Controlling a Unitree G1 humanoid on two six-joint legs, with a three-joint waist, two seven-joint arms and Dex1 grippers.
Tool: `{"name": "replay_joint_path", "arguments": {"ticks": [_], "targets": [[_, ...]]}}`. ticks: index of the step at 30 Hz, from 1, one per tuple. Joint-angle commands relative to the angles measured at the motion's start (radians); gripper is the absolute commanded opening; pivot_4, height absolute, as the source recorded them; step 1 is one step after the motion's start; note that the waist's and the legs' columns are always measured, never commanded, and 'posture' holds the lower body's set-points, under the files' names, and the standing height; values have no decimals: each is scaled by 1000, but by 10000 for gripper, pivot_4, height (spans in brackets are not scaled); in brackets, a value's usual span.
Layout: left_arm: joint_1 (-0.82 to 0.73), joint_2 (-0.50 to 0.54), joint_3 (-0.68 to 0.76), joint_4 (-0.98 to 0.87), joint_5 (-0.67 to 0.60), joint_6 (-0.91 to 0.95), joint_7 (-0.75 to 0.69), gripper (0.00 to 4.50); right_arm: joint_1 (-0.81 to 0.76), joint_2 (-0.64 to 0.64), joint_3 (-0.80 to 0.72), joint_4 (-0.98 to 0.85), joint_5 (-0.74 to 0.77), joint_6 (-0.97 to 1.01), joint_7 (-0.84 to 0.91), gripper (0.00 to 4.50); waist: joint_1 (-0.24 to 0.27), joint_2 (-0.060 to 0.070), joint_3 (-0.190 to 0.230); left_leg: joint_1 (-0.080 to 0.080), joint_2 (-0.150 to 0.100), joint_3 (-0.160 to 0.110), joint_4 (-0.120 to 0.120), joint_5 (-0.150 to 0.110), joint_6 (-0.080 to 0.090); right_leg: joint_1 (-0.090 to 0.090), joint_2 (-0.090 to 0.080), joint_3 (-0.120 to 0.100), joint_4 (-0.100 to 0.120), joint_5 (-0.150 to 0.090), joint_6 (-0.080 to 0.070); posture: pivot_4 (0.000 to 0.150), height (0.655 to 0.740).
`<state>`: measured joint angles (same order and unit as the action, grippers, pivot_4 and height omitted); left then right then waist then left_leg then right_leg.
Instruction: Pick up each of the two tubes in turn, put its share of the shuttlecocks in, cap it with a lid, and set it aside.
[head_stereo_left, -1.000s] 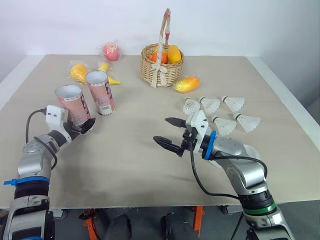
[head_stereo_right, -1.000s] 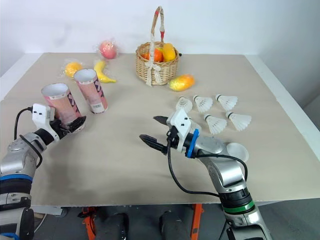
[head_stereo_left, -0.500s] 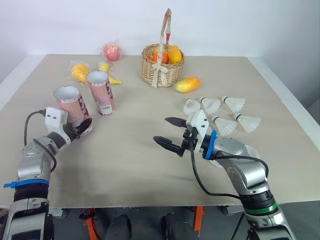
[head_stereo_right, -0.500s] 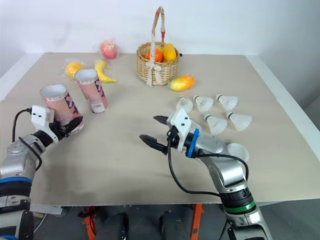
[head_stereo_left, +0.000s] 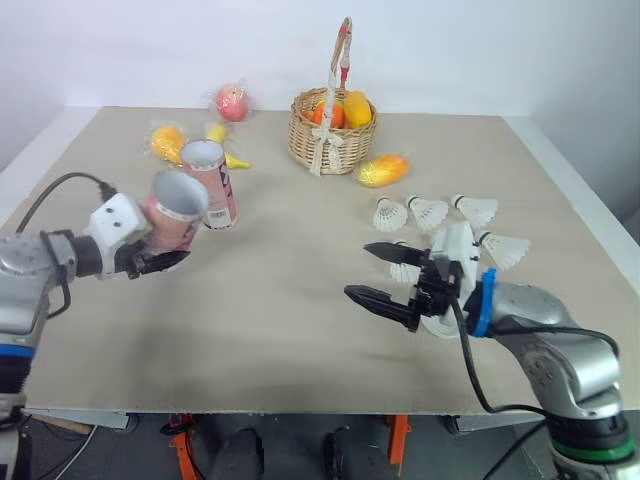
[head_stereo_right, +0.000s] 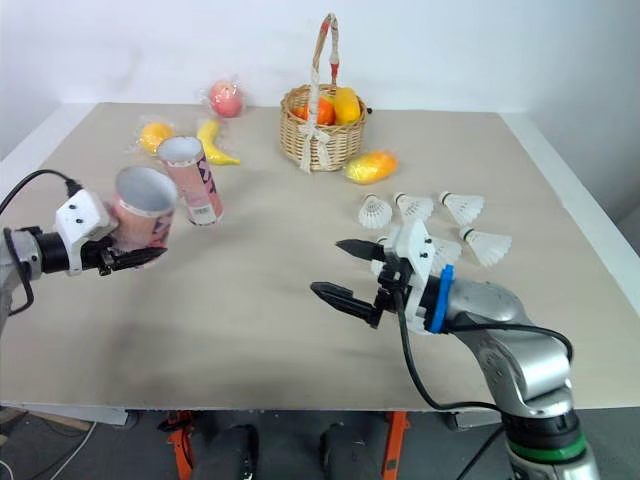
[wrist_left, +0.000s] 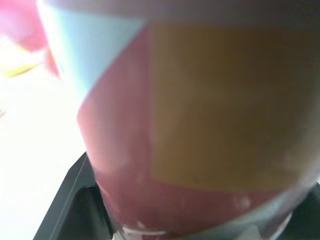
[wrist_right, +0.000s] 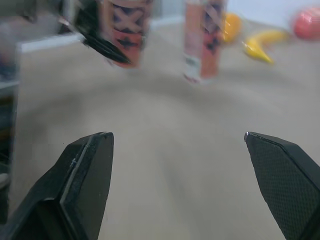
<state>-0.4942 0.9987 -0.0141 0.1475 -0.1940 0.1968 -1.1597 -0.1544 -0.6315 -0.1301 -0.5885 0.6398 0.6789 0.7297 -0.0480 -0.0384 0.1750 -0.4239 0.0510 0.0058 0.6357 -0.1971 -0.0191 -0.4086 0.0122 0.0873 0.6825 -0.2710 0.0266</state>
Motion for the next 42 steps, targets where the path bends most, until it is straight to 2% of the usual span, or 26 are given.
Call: {"name": "replay_joint_path", "arguments": {"ticks": [1,6,11,16,27,32,35,38,40,42], "targets": [[-26,14,-88,-29,52,-14,-88,29493,73,50,-21,-162,-14,120,-228,45000,-1,0,0,0,1,1,0,0,0,-1,0,0,0,0,0,1500,7400],[-80,-58,-169,36,117,-63,-100,29493,72,147,59,-177,-96,253,-468,45000,4,1,0,-1,1,-5,1,1,0,0,2,-4,3,-4,1,1500,7400],[-107,-87,-205,59,156,-90,-136,29493,15,221,104,-89,-184,289,-583,45000,5,2,-1,-1,-3,-4,2,4,3,1,-1,-3,2,-1,6,1500,7400],[-128,-100,-220,62,192,-108,-145,29493,-40,251,117,2,-246,267,-609,45000,6,4,-2,-1,-3,-4,2,4,4,1,-1,-2,2,-1,6,1500,7400],[-85,-115,-168,-44,158,-43,-150,29493,-128,259,195,152,-350,171,-564,45000,7,5,-2,-1,-3,-4,1,4,4,1,-1,-2,2,-1,6,1500,7400],[-46,-102,-136,-136,135,0,-140,29493,-200,292,180,234,-392,188,-602,45000,3,5,-2,-1,-3,-4,1,4,4,1,-1,-2,2,-1,5,1500,7400],[-29,-100,-114,-204,111,43,-132,29212,-232,300,178,277,-421,167,-610,35889,3,5,-2,-2,-3,-4,1,4,4,1,-1,-3,2,-1,6,1500,7400],[-16,-96,-105,-259,93,74,-121,29212,-247,297,196,298,-452,135,-602,21706,4,6,-2,-2,-3,-6,1,4,4,0,-1,-4,2,-1,5,1500,7400],[-6,-93,-101,-291,81,96,-114,29212,-253,307,204,293,-452,126,-586,10449,3,6,-2,-3,-3,-6,1,4,4,0,-1,-4,2,-1,4,1500,7400],[0,-91,-102,-314,74,110,-108,29212,-256,315,211,278,-443,119,-564,1676,3,6,-2,-3,-3,-6,1,4,4,-1,-1,-3,2,-1,3,1500,7400]]}}
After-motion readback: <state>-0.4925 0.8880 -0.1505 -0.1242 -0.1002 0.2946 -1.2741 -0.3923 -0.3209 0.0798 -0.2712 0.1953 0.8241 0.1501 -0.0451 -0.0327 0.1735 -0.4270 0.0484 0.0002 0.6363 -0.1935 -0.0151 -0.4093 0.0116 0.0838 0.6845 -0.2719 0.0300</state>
